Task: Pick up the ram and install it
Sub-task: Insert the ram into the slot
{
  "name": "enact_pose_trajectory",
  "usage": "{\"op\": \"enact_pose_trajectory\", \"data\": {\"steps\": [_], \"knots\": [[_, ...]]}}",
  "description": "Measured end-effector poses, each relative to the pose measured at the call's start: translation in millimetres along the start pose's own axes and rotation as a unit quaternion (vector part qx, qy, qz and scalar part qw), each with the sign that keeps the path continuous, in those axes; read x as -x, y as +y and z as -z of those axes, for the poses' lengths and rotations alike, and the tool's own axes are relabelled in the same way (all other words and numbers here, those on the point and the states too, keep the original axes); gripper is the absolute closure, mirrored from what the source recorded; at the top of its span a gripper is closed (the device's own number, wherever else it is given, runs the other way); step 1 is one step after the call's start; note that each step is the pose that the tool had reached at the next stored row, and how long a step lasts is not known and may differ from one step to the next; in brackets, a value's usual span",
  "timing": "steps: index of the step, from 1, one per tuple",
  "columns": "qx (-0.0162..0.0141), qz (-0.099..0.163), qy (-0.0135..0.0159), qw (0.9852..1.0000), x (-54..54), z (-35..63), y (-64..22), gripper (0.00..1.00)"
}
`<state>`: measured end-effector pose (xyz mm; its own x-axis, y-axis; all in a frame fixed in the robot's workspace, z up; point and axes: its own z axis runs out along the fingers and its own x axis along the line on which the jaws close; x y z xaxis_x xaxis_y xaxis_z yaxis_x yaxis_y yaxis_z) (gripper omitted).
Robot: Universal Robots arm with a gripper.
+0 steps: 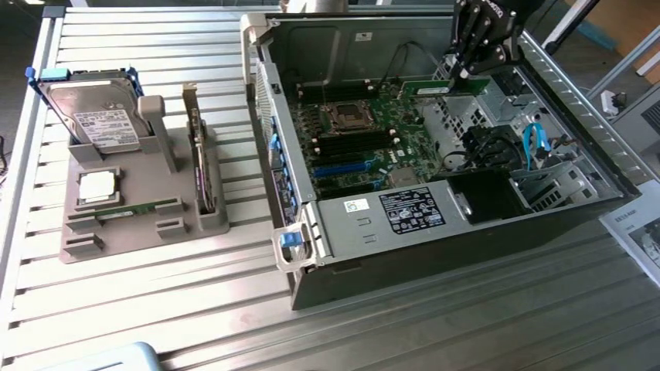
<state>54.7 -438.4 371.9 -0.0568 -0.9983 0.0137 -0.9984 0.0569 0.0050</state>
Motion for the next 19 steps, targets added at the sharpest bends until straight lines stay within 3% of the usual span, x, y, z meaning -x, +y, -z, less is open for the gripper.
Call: {"op": "enact_pose_trajectory", "data": {"steps": [11,19], "knots": [[0.0,0.0,-0.0001,1.0,0.1,-0.8,0.0,0.86],[0.0,0.0,0.0,1.0,1.6,-15.4,5.4,0.86]]}}
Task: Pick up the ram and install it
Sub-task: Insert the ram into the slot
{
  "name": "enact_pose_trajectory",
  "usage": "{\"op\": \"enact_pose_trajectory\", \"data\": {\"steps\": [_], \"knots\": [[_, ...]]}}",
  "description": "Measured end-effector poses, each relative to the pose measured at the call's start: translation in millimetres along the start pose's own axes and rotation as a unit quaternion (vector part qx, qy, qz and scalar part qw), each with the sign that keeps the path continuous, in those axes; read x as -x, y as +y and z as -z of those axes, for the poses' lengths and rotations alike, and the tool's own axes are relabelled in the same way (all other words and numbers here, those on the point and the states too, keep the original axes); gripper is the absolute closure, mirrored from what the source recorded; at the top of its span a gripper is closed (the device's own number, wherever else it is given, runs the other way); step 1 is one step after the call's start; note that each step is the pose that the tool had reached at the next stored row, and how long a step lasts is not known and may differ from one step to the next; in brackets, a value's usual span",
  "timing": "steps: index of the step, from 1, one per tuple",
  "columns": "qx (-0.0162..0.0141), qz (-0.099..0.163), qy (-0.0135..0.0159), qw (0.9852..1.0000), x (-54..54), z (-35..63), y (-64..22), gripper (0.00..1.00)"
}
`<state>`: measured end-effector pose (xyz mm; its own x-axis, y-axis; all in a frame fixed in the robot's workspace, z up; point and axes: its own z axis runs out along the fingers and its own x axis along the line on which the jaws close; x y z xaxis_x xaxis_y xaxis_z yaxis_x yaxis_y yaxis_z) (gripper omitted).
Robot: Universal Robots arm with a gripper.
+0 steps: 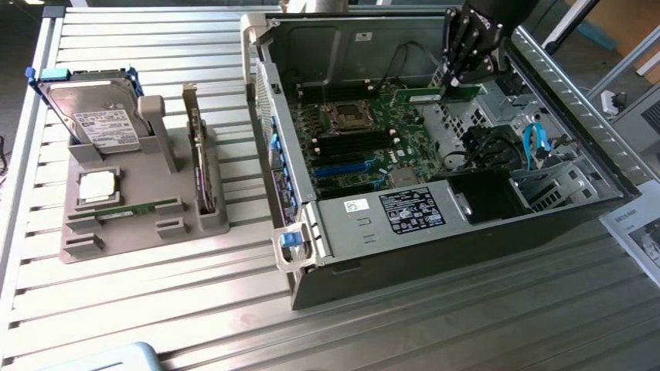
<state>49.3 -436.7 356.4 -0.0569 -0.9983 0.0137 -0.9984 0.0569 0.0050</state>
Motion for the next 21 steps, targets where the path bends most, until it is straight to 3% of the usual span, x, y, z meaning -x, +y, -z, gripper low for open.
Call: {"op": "enact_pose_trajectory", "data": {"steps": [16,21], "knots": [[0.0002,0.0,0.0,1.0,2.0,-37.1,18.8,0.86],[0.0002,0.0,0.0,1.0,1.6,-47.1,38.6,0.86]]}}
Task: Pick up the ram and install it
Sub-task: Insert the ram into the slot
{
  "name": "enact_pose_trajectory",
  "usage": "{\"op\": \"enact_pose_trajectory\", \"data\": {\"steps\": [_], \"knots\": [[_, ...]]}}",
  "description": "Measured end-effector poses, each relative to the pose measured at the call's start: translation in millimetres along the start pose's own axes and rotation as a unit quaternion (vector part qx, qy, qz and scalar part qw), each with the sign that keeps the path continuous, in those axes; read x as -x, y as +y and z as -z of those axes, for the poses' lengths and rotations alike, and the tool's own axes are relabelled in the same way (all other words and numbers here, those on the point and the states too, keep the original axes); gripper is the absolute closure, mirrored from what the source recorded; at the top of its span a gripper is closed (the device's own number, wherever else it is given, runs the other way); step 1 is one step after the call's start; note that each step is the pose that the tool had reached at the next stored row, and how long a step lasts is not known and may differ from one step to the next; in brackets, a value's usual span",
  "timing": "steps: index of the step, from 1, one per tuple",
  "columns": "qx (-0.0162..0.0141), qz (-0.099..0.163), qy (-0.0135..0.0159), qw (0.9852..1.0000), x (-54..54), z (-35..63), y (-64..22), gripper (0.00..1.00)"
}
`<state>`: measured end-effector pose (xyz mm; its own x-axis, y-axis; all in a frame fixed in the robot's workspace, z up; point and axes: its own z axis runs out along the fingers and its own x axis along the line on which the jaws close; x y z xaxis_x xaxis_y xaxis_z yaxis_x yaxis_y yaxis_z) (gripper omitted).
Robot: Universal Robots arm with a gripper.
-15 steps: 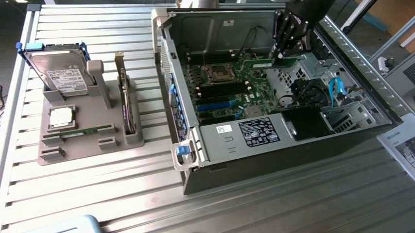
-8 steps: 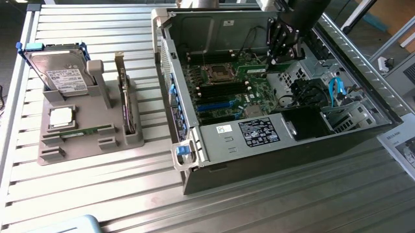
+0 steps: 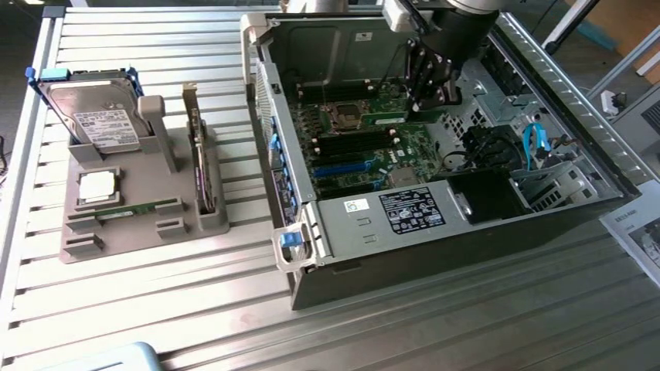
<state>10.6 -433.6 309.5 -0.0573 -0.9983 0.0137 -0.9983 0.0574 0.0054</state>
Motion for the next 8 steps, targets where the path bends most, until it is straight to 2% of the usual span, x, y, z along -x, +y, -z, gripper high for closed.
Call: {"op": "enact_pose_trajectory", "data": {"steps": [8], "knots": [[0.0,0.0,0.0,1.0,0.0,-9.2,13.2,0.86]]}}
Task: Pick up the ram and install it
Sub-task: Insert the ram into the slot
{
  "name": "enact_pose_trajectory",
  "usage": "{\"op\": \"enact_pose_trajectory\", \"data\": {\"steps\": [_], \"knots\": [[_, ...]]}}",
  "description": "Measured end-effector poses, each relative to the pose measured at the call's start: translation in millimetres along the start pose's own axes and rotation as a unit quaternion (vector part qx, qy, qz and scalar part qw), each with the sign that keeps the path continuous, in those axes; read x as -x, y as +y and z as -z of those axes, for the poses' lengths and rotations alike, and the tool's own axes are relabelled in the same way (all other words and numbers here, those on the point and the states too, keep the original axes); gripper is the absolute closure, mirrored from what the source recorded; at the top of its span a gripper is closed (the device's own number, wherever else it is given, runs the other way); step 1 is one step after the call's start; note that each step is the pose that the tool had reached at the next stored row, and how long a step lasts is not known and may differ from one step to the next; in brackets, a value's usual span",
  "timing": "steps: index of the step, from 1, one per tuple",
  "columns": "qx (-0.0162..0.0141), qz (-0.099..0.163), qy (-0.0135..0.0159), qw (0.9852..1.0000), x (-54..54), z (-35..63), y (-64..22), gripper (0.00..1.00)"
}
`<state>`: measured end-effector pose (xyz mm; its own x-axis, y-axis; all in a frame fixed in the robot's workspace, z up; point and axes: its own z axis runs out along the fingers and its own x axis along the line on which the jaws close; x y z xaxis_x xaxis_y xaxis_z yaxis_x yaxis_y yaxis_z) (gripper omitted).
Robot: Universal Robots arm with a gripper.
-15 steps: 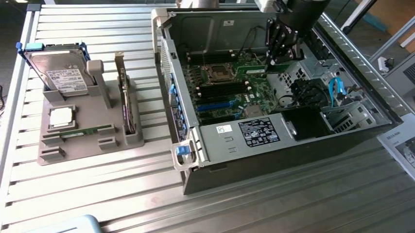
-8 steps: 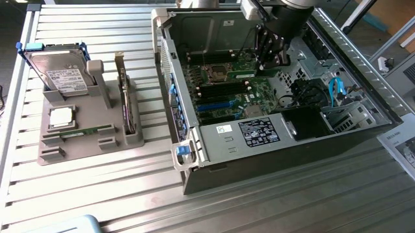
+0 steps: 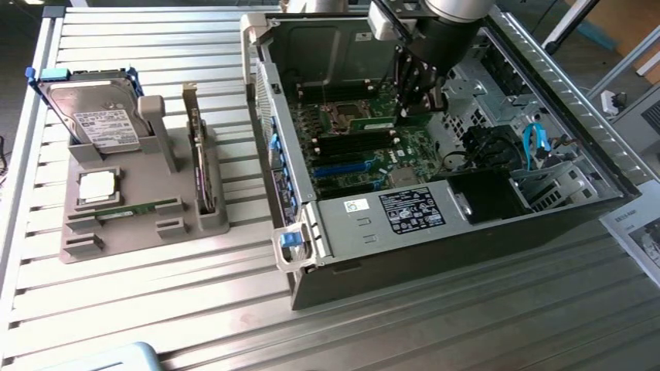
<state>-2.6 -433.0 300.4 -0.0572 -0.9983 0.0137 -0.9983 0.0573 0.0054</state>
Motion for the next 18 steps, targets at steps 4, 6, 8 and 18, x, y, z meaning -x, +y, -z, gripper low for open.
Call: {"op": "enact_pose_trajectory", "data": {"steps": [4,6,8,18], "knots": [[0.0,0.0,0.0,1.0,2.0,-5.3,2.6,0.86],[0.0,0.0,-0.0003,1.0,3.4,-7.4,3.1,0.86],[0.0,0.0,-0.0004,1.0,5.1,-9.1,3.6,0.86],[0.0,0.0,-0.0007,1.0,9.7,-18.4,14.2,0.86]]}}
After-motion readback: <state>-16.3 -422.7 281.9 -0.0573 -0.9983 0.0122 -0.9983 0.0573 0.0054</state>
